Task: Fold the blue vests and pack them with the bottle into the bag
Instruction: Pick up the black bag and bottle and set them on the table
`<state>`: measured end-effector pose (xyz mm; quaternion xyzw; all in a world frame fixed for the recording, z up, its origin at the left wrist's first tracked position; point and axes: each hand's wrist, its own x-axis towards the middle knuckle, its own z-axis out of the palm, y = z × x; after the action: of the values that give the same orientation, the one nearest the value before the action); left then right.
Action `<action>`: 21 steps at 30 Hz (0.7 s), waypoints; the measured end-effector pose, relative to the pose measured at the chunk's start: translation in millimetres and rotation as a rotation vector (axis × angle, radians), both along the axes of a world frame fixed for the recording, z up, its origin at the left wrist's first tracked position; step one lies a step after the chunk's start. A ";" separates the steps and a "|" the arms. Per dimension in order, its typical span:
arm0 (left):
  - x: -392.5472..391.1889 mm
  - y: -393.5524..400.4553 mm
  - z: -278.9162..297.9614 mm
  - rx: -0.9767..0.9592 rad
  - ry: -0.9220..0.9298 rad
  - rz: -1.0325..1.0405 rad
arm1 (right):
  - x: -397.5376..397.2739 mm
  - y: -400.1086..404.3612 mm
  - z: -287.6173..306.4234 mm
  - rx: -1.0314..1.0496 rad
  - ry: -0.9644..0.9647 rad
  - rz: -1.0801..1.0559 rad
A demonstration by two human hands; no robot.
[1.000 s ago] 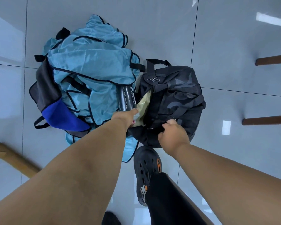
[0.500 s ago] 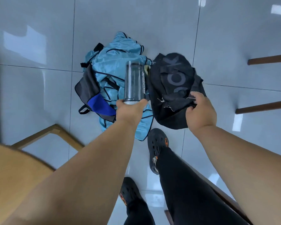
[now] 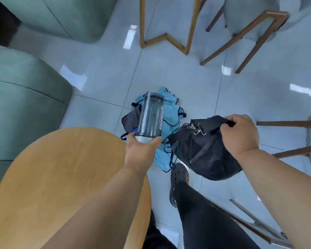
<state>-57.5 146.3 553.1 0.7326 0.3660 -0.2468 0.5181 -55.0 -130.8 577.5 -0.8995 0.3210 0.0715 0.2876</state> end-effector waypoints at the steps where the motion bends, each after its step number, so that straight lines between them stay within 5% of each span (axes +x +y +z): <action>1: -5.9 13.8 17.6 0.007 -0.016 0.015 | 3.5 12.0 20.5 0.004 -0.026 0.024; 13: -143.8 194.7 178.9 0.145 -0.179 0.337 | -8.3 235.5 200.1 0.228 -0.287 0.519; 21: -319.6 311.1 234.6 0.249 -0.206 0.722 | -90.2 405.6 258.9 0.447 -0.202 0.846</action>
<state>-377.1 457.4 787.6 0.6348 0.5734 0.0725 0.5128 -145.1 274.8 836.3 -0.8697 -0.1253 0.1615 0.4492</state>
